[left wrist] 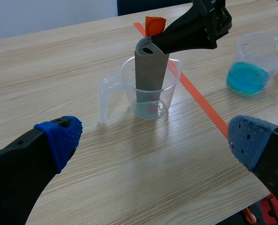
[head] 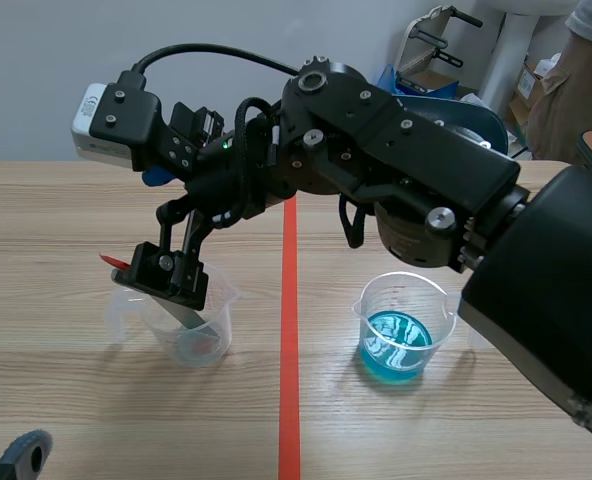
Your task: Do the redox reaction experiment
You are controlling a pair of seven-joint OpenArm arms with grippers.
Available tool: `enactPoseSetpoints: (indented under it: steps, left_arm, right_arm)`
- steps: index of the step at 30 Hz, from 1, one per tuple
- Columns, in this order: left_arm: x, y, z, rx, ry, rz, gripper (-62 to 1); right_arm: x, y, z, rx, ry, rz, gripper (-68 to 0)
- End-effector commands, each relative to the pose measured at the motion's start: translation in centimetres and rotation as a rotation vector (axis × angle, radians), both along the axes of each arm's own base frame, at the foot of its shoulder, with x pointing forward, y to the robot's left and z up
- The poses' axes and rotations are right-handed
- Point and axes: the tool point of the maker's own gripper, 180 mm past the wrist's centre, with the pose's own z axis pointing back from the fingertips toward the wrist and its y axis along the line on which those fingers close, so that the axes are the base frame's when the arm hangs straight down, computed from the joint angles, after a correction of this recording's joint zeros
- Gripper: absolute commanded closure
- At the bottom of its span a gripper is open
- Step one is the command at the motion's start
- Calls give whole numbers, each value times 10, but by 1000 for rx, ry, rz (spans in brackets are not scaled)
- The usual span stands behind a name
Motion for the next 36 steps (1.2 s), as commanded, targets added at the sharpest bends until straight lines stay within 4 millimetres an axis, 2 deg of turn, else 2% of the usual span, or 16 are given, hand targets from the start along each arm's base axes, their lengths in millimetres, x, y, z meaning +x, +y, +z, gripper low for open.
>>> enactPoseSetpoints:
  steps: [1, 12, 19, 25, 29, 33, 36]
  left_arm:
    - [2, -3, 8, -23, -25, 3, -623]
    - [2, -3, 8, -23, -25, 3, -623]
    - [2, -3, 8, -23, -25, 4, -623]
    - [5, 5, 9, -62, -18, 57, -623]
    - [10, 17, 11, -28, -36, 100, -623]
    - [15, 33, 16, 20, -69, 160, -623]
    - [18, 39, 22, 41, -95, 191, -623]
  right_arm:
    - [-1, 5, 12, 33, -10, 19, -679]
    - [-17, -2, 11, 103, 56, 26, -679]
    - [-46, -16, 14, 148, 67, 55, -679]
    - [-70, -38, 17, 172, 91, 58, -679]
    - [-85, -57, 19, 187, 124, 46, -679]
    - [-89, -79, 25, 211, 126, -21, -679]
    - [-85, -98, 35, 251, 108, -105, -679]
